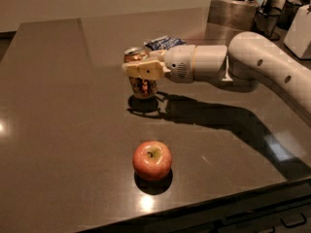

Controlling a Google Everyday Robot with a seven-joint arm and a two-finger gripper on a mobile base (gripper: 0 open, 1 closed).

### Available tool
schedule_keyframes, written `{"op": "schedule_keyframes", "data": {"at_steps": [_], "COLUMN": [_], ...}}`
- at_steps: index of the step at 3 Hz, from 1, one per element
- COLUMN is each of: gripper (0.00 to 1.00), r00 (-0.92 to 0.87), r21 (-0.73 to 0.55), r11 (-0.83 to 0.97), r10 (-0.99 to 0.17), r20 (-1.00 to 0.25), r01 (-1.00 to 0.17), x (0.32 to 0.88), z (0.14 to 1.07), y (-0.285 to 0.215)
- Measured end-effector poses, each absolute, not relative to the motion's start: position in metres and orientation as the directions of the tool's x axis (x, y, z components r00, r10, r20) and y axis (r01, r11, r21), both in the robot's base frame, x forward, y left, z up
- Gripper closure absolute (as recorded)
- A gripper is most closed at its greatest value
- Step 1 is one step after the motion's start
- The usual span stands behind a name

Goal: Place orange can upright

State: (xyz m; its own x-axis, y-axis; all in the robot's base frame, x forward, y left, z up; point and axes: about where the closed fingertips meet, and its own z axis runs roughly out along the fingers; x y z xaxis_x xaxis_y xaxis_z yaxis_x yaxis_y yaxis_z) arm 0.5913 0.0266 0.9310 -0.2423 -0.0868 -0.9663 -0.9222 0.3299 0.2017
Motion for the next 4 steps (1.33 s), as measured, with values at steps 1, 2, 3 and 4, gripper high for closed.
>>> {"op": "schedule_keyframes", "data": {"at_steps": [1,2,3,4], "gripper": [1.00,1.00,0.82,0.59], "r00": [-0.228,-0.212,-0.172,-0.125], "r21": [0.198,0.195,0.176,0.143], "r11": [0.373,0.400,0.420,0.430], "r10": [-0.038,0.000,0.050,0.069], "r20": [-0.973,-0.977,-0.984,-0.990], "r01": [-0.907,-0.896,-0.890,-0.892], "x": [0.5927,0.5930,0.5938,0.5960], "z": [0.9244,0.9196,0.9171,0.9160], "y": [0.0231,0.0214,0.0191,0.0193]}}
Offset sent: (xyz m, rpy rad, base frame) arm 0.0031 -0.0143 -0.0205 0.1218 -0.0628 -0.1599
